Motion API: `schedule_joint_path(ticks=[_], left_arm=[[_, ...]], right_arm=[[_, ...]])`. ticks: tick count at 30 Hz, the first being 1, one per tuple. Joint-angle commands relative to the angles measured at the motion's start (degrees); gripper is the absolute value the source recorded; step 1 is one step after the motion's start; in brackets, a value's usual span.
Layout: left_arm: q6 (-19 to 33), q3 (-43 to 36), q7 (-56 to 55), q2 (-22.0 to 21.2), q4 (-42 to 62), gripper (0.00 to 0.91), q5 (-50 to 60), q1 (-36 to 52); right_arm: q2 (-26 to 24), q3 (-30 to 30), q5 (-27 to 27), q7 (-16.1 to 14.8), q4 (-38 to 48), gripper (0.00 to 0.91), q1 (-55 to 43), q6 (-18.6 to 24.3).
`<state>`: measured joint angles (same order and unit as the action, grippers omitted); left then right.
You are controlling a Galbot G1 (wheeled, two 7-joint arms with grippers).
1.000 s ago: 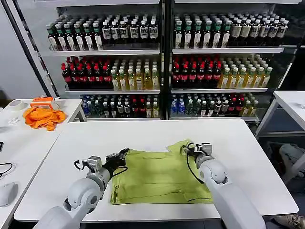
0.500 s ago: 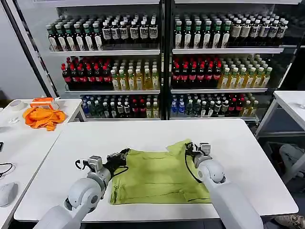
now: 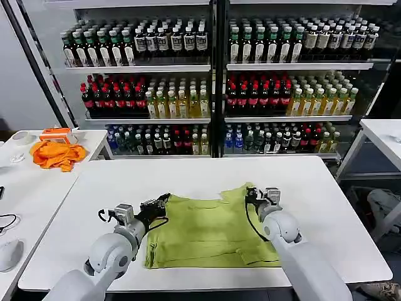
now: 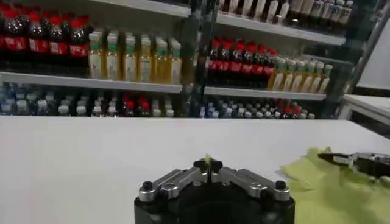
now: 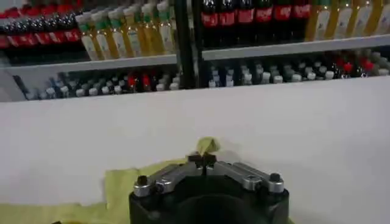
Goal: Fold and organize the clothes.
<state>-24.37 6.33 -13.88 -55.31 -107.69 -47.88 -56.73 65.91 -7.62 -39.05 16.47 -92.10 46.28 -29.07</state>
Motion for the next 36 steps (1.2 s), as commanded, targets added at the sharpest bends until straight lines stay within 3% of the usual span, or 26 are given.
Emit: schedule_joint_path(ticks=[1, 11, 24, 36], left_arm=[[0.3, 0.4, 0.1, -0.1, -0.2, 0.02, -0.2, -0.1], [0.2, 1.7, 0.5, 0.1, -1.5, 0.02, -0.2, -2.9], [0.0, 4.4, 1.7, 1.9, -4.7, 0.02, 0.0, -8.0], [-1.2, 7.4, 3.8, 6.1, -6.6, 0.02, -0.1, -12.1]], right_arm=[[-3.4, -1.9, 0.0, -0.2, -9.3, 0.0, 4.0, 0.6], [-7.6, -6.4, 1.4, -1.9, -17.7, 0.0, 13.8, 0.9], [-8.2, -13.0, 1.1, -2.3, -26.2, 0.0, 24.3, 0.8], [-9.8, -17.9, 0.3, -2.9, -29.2, 0.0, 30.2, 0.7]])
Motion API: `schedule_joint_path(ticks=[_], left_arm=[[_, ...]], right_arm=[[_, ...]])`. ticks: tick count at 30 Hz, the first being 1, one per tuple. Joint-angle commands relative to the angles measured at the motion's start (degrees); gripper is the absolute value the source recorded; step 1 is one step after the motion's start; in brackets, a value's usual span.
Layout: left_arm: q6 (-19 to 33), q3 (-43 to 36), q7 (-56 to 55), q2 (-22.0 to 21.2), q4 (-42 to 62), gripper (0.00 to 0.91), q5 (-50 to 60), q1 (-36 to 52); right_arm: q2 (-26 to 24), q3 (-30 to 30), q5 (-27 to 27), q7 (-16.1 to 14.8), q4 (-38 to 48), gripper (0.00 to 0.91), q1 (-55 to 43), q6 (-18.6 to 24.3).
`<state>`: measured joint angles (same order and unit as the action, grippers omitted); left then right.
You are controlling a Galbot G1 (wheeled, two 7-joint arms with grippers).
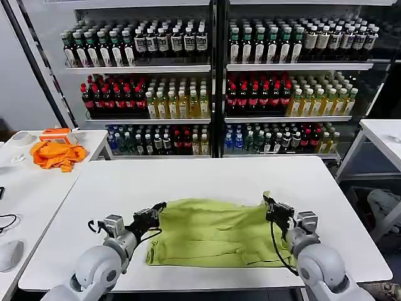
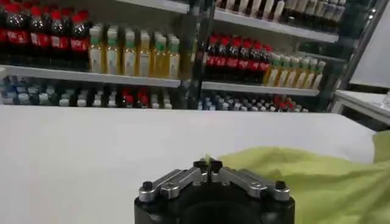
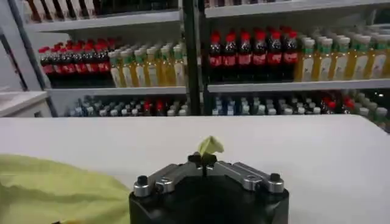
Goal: Fold and organize the clothes.
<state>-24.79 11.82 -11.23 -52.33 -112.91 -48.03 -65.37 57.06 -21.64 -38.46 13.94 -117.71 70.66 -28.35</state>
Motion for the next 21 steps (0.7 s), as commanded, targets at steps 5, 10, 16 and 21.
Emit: schedule_joint_path(ticks=[5, 10, 16, 21], left_arm=[[-1.3, 1.5, 2.2, 4.9, -1.6, 0.02, 1.1, -5.0], [-1.7, 0.3, 2.6, 4.2, -1.2, 0.02, 4.9, -5.0], [-1.6, -0.7, 3.9, 4.4, 0.2, 0.766, 8.7, -5.1], [-2.8, -0.9, 3.1, 3.7, 0.3, 0.907, 11.9, -4.9]], right_arm=[[-0.4, -4.2, -0.1, -0.2, -3.0, 0.0, 8.1, -0.2], [1.0, -3.9, 1.1, 0.0, -2.7, 0.0, 9.9, -0.9], [2.8, -3.6, 3.6, -0.1, -1.2, 0.907, 12.4, -2.0], [4.7, -2.5, 4.7, 1.7, -1.0, 0.907, 12.3, -2.3]])
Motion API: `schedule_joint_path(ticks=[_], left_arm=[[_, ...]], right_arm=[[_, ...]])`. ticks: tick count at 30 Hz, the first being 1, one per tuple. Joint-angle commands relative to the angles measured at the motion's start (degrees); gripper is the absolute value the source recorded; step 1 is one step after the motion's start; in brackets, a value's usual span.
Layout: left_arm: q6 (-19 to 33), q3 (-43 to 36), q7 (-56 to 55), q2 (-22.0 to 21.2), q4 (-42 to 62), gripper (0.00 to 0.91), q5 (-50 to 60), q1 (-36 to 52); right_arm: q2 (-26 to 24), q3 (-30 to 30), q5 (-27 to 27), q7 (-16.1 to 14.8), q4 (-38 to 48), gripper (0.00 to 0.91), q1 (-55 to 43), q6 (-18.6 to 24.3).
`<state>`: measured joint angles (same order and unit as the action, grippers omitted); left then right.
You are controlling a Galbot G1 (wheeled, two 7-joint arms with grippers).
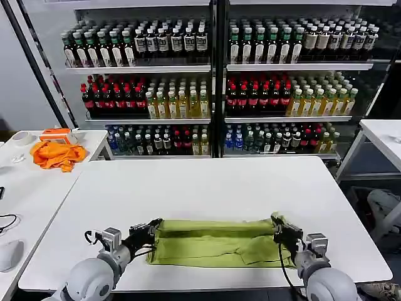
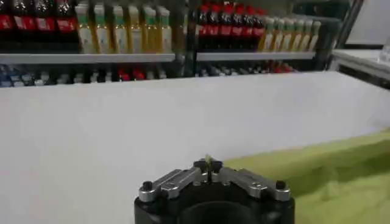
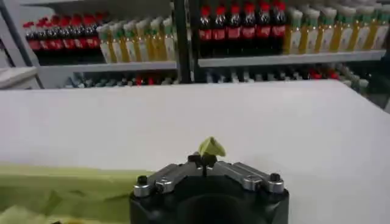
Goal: Fold and organize the clothes.
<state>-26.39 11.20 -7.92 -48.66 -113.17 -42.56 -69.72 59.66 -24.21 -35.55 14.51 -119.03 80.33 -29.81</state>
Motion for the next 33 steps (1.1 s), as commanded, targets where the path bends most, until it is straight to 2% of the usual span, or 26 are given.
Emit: schedule_joint_path(ticks=[1, 8, 13, 20, 23, 30, 31, 32, 33], left_arm=[[-1.2, -0.3, -0.4, -0.1, 0.3, 0.907, 6.6, -0.6], [0.2, 1.7, -4.7, -1.9, -2.8, 0.907, 7.7, -3.4], [0.4, 4.4, -9.7, -6.3, -6.0, 0.907, 7.8, -7.3], [-0.2, 2.7, -12.4, -14.1, -6.1, 0.907, 11.5, -10.9], [-0.1, 2.0, -12.6, -16.0, -5.4, 0.907, 14.2, -11.5], [-0.1, 1.0, -13.2, -17.6, -3.4, 0.907, 17.7, -11.9], [0.0, 0.9, -13.2, -17.8, -3.3, 0.595, 17.8, -11.9], [0.1, 0.9, -13.2, -17.9, -3.0, 0.081, 17.9, -11.9], [0.1, 0.9, -13.2, -18.0, -2.9, 0.04, 17.9, -11.8]], right_arm=[[2.3, 0.2, 2.0, 1.6, 0.3, 0.907, 2.6, -0.6], [2.8, -1.0, 3.7, 3.0, -1.2, 0.907, 3.5, 2.5], [3.4, -2.1, 4.7, 2.9, -2.8, 0.907, 5.5, 3.2], [4.3, -2.7, 5.6, 2.8, -3.3, 0.907, 7.3, 4.4], [4.4, -2.7, 5.8, 2.9, -3.3, 0.907, 7.3, 4.4], [4.7, -2.4, 5.0, 3.1, -3.4, 0.907, 7.1, 4.3], [4.7, -2.3, 4.9, 3.1, -3.3, 0.907, 7.1, 4.3], [4.8, -2.2, 5.0, 3.1, -3.2, 0.907, 6.9, 4.3], [4.8, -2.2, 5.0, 3.1, -3.2, 0.907, 6.8, 4.3]])
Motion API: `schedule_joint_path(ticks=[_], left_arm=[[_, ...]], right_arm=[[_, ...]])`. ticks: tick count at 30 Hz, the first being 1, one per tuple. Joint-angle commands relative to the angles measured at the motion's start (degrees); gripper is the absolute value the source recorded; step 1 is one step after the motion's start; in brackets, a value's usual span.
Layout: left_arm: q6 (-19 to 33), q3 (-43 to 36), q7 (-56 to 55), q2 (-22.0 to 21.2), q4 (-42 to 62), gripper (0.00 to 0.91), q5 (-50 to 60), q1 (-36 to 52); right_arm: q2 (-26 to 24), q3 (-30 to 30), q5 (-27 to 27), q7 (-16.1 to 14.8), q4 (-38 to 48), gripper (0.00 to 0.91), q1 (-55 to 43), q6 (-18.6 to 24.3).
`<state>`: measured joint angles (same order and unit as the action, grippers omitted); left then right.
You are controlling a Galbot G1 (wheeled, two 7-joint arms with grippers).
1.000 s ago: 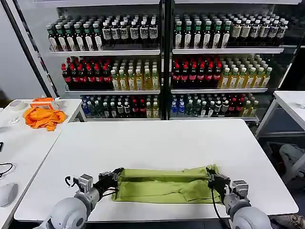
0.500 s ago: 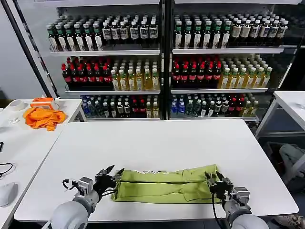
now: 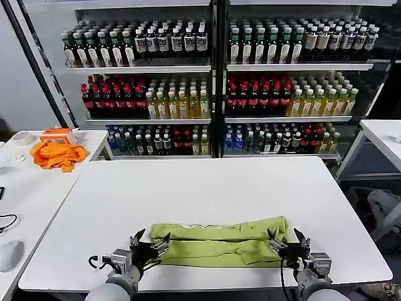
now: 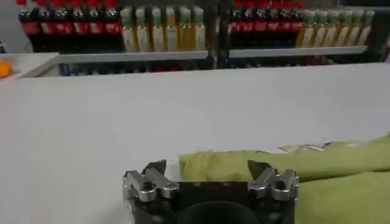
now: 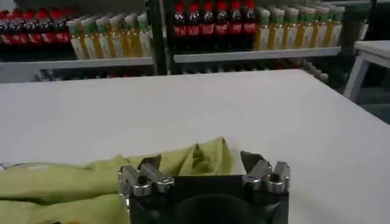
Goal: Fold and organize the clothes.
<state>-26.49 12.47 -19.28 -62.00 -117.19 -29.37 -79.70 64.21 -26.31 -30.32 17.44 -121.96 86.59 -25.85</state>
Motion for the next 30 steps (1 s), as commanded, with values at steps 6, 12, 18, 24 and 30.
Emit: schedule_joint_path(ticks=[6, 12, 18, 24, 30], left_arm=[[1.5, -0.5, -1.8, -5.2, 1.5, 0.02, 5.0, -2.4], [2.2, 0.0, -1.3, -5.8, 1.9, 0.02, 3.1, -2.1], [2.7, 0.0, -0.5, -6.5, 2.0, 0.02, 0.7, -1.7], [3.2, 2.5, 1.0, -5.8, 1.3, 0.02, -5.1, -1.2], [3.1, 10.7, 2.5, -1.8, -0.9, 0.02, -12.8, -0.8]], right_arm=[[0.8, 0.0, -0.1, 0.4, -0.1, 0.907, -0.3, 0.3], [1.2, 0.2, 0.1, 0.6, -0.3, 0.907, -0.5, 0.2], [1.0, -0.7, 0.4, 0.7, -0.4, 0.907, 0.0, 0.4], [1.3, -1.9, 0.4, 0.6, -1.0, 0.907, 0.5, 0.5], [1.1, -2.9, 0.4, 0.4, -2.0, 0.907, 0.9, 0.6]])
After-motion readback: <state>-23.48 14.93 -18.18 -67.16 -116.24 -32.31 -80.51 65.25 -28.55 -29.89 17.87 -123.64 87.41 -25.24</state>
